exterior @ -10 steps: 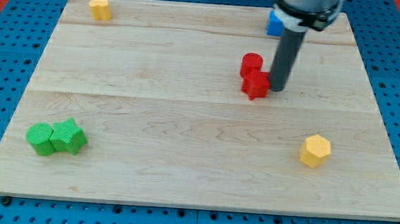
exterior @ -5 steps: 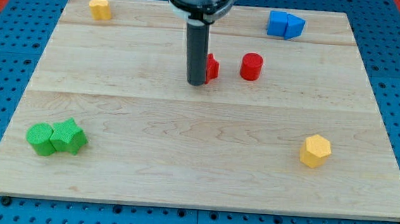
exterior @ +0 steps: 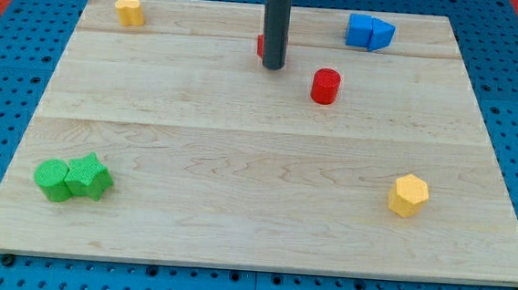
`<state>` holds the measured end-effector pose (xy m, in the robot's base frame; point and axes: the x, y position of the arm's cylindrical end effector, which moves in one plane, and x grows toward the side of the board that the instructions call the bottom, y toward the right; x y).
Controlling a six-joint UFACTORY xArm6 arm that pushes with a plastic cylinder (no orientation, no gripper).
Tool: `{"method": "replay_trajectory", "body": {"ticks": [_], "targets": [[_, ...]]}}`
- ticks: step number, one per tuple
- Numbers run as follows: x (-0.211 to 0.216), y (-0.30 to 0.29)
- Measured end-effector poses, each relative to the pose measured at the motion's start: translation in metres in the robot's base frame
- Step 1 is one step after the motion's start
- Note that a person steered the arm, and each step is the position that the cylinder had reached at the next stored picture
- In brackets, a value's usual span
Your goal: Slide the red star to the top center of the board
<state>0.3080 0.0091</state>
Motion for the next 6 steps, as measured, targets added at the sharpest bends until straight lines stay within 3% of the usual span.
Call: {"method": "replay_trajectory", "body": {"ticks": [1, 2, 3, 5, 6], "targets": [[-0.027, -0.039], [-0.039, -0.041], [0.009, -0.04], [-0.045, 0.01], [-0.07, -0.016]]}}
